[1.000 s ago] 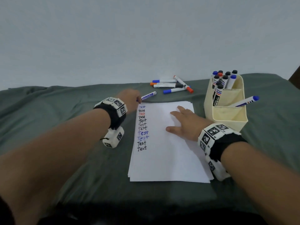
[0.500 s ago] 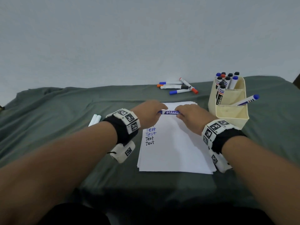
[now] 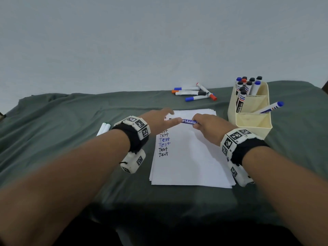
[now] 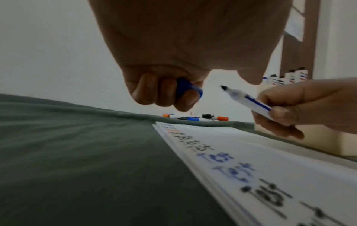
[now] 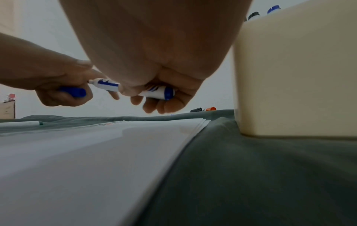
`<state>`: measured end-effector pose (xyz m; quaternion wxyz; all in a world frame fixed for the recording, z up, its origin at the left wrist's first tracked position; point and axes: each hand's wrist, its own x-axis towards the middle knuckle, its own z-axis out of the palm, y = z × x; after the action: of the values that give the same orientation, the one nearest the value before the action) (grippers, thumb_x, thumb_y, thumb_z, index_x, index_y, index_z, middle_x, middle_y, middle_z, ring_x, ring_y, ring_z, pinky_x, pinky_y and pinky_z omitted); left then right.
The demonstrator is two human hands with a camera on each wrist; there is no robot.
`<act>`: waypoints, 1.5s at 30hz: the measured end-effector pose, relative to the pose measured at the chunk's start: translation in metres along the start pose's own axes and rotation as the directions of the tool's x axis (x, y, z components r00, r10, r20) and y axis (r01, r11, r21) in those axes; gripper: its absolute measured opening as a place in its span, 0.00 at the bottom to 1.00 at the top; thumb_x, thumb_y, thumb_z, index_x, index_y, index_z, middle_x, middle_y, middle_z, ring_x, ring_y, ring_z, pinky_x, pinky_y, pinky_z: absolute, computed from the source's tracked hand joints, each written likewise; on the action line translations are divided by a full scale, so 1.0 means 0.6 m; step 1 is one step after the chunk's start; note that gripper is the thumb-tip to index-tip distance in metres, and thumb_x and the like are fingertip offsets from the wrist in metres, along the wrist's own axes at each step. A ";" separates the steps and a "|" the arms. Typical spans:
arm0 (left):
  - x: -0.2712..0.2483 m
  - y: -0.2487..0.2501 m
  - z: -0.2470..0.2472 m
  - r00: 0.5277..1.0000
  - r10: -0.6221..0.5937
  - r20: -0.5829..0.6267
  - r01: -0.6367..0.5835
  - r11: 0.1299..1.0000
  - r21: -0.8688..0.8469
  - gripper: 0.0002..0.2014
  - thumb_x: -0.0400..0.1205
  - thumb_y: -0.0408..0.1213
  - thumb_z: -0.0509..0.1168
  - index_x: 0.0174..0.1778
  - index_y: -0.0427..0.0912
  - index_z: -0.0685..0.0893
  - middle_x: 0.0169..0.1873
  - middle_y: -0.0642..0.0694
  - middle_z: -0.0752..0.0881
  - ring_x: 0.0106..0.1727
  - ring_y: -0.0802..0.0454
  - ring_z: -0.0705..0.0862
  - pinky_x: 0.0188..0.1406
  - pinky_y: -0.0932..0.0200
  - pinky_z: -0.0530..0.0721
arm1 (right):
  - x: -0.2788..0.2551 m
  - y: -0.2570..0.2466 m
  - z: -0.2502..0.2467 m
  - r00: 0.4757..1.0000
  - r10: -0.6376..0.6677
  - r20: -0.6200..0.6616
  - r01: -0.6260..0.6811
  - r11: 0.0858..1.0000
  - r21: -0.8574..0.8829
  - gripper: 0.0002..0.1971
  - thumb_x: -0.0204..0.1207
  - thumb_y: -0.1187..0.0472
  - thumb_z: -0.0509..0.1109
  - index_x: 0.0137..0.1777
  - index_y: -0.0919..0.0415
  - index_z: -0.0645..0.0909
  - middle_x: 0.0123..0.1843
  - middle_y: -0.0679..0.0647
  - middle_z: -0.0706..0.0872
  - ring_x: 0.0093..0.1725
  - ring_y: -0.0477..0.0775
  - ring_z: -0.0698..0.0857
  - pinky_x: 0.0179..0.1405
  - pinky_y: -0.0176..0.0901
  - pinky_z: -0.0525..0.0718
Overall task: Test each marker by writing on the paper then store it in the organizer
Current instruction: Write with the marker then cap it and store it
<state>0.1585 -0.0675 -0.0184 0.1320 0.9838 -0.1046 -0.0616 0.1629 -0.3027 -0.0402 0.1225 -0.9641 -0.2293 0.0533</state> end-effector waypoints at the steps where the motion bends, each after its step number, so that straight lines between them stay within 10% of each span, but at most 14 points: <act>1: -0.003 -0.012 0.001 0.999 -0.031 -0.025 0.030 0.998 -0.048 0.33 0.73 0.77 0.50 0.65 0.59 0.71 0.41 0.56 0.83 0.42 0.58 0.82 0.43 0.54 0.77 | 0.000 0.001 0.001 1.000 0.014 0.002 -0.014 1.000 -0.005 0.07 0.91 0.53 0.56 0.56 0.54 0.72 0.44 0.51 0.77 0.41 0.54 0.77 0.39 0.51 0.74; 6: -0.023 -0.077 -0.005 0.986 -0.122 -0.110 0.118 0.992 -0.040 0.12 0.86 0.38 0.56 0.64 0.40 0.68 0.39 0.42 0.83 0.40 0.40 0.82 0.37 0.53 0.73 | 0.002 0.001 0.003 0.999 0.049 0.003 -0.049 0.997 -0.065 0.09 0.91 0.51 0.55 0.56 0.54 0.72 0.42 0.51 0.78 0.39 0.53 0.77 0.34 0.48 0.70; 12: -0.029 -0.137 -0.021 0.994 -0.109 -0.006 0.107 0.962 0.252 0.07 0.80 0.36 0.69 0.54 0.46 0.85 0.55 0.45 0.85 0.56 0.44 0.83 0.58 0.51 0.81 | 0.001 -0.002 0.000 0.997 0.072 0.000 -0.072 0.996 -0.061 0.10 0.91 0.50 0.53 0.58 0.54 0.71 0.44 0.51 0.80 0.42 0.54 0.79 0.39 0.50 0.73; 18: -0.019 -0.151 -0.013 0.996 -0.089 0.018 0.081 0.956 0.282 0.17 0.77 0.33 0.71 0.62 0.48 0.85 0.56 0.47 0.86 0.58 0.46 0.83 0.54 0.57 0.78 | 0.000 -0.001 0.001 0.997 0.073 -0.011 -0.073 0.996 -0.059 0.12 0.92 0.50 0.52 0.60 0.55 0.72 0.46 0.52 0.80 0.43 0.56 0.79 0.40 0.50 0.71; 23: -0.035 -0.148 -0.018 0.992 -0.095 -0.079 0.117 0.929 0.351 0.29 0.72 0.60 0.70 0.69 0.57 0.78 0.65 0.50 0.81 0.68 0.45 0.76 0.66 0.45 0.78 | -0.003 -0.005 -0.001 0.997 0.077 -0.010 -0.077 0.995 -0.060 0.14 0.92 0.50 0.51 0.62 0.57 0.74 0.49 0.54 0.81 0.46 0.57 0.80 0.42 0.50 0.73; 27: -0.074 -0.106 -0.010 0.981 0.122 -0.151 -0.054 0.919 0.391 0.40 0.66 0.78 0.55 0.71 0.61 0.75 0.69 0.53 0.75 0.70 0.46 0.69 0.73 0.43 0.69 | -0.005 -0.007 -0.004 0.997 0.074 -0.003 -0.074 0.996 -0.057 0.15 0.92 0.50 0.51 0.63 0.58 0.75 0.53 0.56 0.83 0.49 0.59 0.80 0.45 0.51 0.74; 36: -0.134 -0.091 0.045 0.927 0.108 0.360 -0.203 0.950 0.237 0.61 0.67 0.83 0.55 0.86 0.53 0.35 0.86 0.54 0.36 0.86 0.53 0.40 0.82 0.53 0.41 | -0.010 -0.011 -0.007 0.998 0.070 -0.006 -0.070 0.995 -0.071 0.16 0.91 0.49 0.52 0.64 0.57 0.75 0.55 0.56 0.85 0.50 0.59 0.81 0.47 0.51 0.76; 45: -0.134 -0.096 0.064 0.911 0.089 0.402 -0.183 0.962 0.202 0.61 0.70 0.79 0.58 0.84 0.50 0.29 0.84 0.51 0.29 0.84 0.52 0.29 0.84 0.47 0.35 | -0.007 -0.002 -0.008 0.990 0.094 -0.105 -0.087 0.994 0.066 0.14 0.87 0.49 0.63 0.64 0.54 0.83 0.54 0.52 0.87 0.49 0.53 0.79 0.46 0.43 0.70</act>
<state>0.0856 -0.0048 -0.0636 -0.0047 0.9508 -0.2038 -0.2334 0.1594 -0.3049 -0.0350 0.1618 -0.9708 -0.1765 0.0137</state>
